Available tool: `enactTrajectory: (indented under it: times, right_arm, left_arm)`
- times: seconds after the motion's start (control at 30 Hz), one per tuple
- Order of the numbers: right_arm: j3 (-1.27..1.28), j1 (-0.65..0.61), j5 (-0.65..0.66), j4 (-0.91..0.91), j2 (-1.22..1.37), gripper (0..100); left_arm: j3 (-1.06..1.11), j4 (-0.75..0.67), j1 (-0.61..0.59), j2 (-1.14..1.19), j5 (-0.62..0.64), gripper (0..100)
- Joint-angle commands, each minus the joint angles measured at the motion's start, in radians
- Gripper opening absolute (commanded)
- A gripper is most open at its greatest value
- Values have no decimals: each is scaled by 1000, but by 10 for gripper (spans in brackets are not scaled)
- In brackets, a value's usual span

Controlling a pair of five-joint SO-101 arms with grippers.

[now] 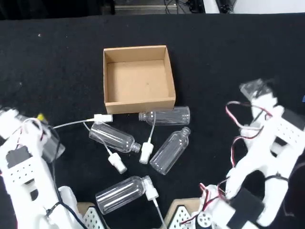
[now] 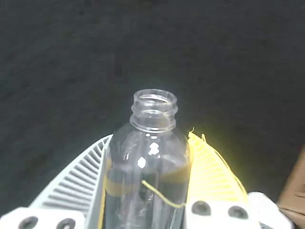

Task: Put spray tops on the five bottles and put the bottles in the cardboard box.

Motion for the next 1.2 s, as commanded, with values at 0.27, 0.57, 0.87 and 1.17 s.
enactTrajectory:
  times: [0.27, 0.57, 0.87, 1.17]
  right_arm:
    - [-337, -468, -717, 120, -389, 14]
    - [-375, -882, -905, -101, -499, 15]
    - [-375, -1053, -1040, -505, -415, 15]
    - [-375, -1056, -1065, -629, -394, 15]
  left_arm:
    - [-27, -364, 320, -28, 5, 51]
    - [4, -374, 493, -28, 5, 51]
    - [85, -546, 524, -28, 5, 47]
    - [372, -1143, 542, -29, 5, 51]
